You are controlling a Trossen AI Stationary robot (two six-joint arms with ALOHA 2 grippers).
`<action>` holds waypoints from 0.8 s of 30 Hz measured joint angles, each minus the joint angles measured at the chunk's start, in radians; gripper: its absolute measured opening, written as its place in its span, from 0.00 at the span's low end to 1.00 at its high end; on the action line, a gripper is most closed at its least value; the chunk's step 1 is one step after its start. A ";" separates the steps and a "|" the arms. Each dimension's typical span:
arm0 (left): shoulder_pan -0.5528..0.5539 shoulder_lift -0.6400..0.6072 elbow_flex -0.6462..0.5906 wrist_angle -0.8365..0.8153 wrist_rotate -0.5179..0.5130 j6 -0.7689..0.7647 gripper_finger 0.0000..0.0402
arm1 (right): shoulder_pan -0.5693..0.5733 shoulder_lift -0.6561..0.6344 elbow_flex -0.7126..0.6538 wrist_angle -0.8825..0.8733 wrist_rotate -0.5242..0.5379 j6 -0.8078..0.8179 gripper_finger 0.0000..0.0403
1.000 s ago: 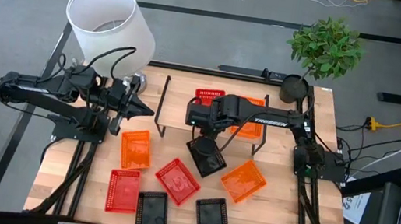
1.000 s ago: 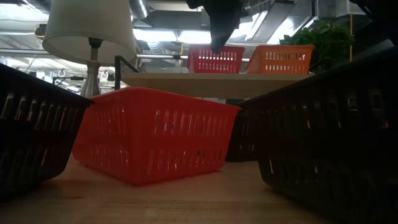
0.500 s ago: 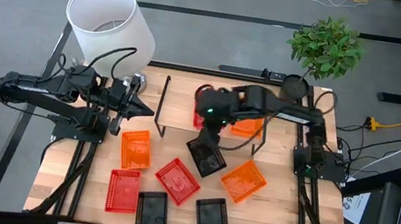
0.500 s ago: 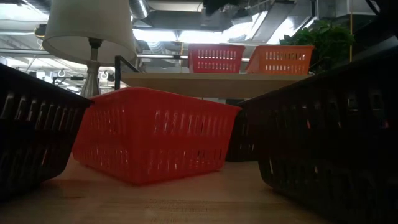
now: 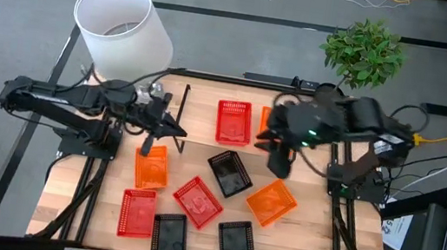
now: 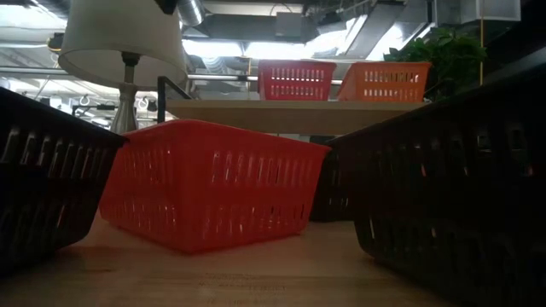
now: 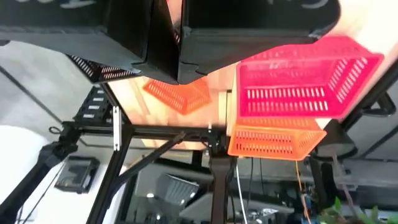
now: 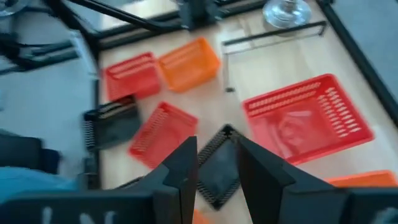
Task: Stack baskets on shelf by color
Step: Put the right red bin on the shelf
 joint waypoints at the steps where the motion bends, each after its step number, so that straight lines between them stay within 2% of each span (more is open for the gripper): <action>1: 0.000 0.027 0.030 -0.016 0.000 0.005 0.00 | 0.021 -0.010 0.000 -0.001 0.012 0.017 0.27; 4: 0.000 0.107 0.135 -0.116 -0.012 0.029 0.00 | 0.093 -0.027 0.000 -0.013 0.081 0.066 0.27; 9: 0.000 0.247 0.291 -0.340 -0.135 0.047 0.00 | 0.195 -0.033 -0.001 -0.051 0.136 0.127 0.27; 17: 0.052 0.465 0.359 -0.364 -0.174 0.082 0.00 | 0.318 -0.034 -0.002 -0.113 0.250 0.227 0.27; 24: 0.111 0.588 0.382 -0.394 -0.180 0.097 0.00 | 0.385 -0.034 -0.002 -0.113 0.260 0.249 0.27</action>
